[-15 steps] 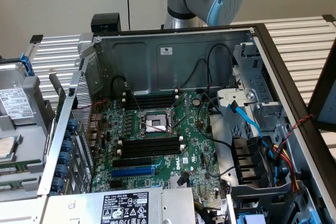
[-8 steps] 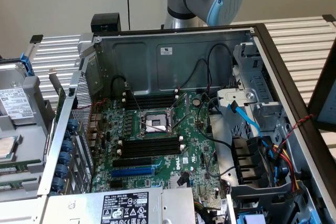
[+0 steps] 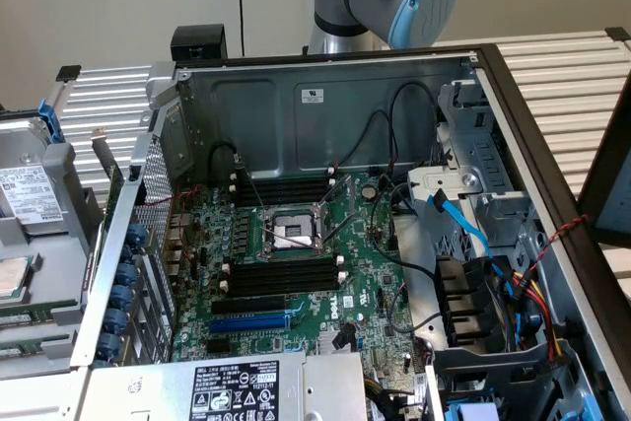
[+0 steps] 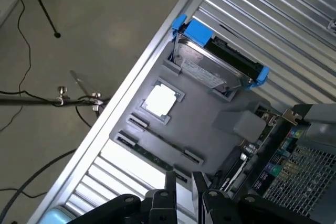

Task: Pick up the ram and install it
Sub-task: 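Reach for the ram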

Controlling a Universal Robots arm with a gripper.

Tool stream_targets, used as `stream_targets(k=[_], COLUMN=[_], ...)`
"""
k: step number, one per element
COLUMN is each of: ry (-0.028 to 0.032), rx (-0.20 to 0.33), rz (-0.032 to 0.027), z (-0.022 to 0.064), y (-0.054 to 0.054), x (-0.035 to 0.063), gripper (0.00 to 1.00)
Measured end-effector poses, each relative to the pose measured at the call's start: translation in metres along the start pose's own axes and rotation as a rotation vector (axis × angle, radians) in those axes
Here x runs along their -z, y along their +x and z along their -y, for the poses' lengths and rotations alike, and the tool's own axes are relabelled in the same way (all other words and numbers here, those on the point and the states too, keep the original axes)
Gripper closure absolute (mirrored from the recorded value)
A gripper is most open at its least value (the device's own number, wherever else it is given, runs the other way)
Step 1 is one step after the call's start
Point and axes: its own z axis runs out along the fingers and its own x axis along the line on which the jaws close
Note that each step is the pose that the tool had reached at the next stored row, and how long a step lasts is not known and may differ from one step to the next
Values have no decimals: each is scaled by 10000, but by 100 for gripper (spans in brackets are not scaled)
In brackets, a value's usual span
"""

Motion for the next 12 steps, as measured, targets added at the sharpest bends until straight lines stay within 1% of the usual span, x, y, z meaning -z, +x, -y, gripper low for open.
stream_targets(k=[12], ry=[-45], rx=[2178], rz=[-101], z=[0], y=[0], x=[-4], gripper=[73])
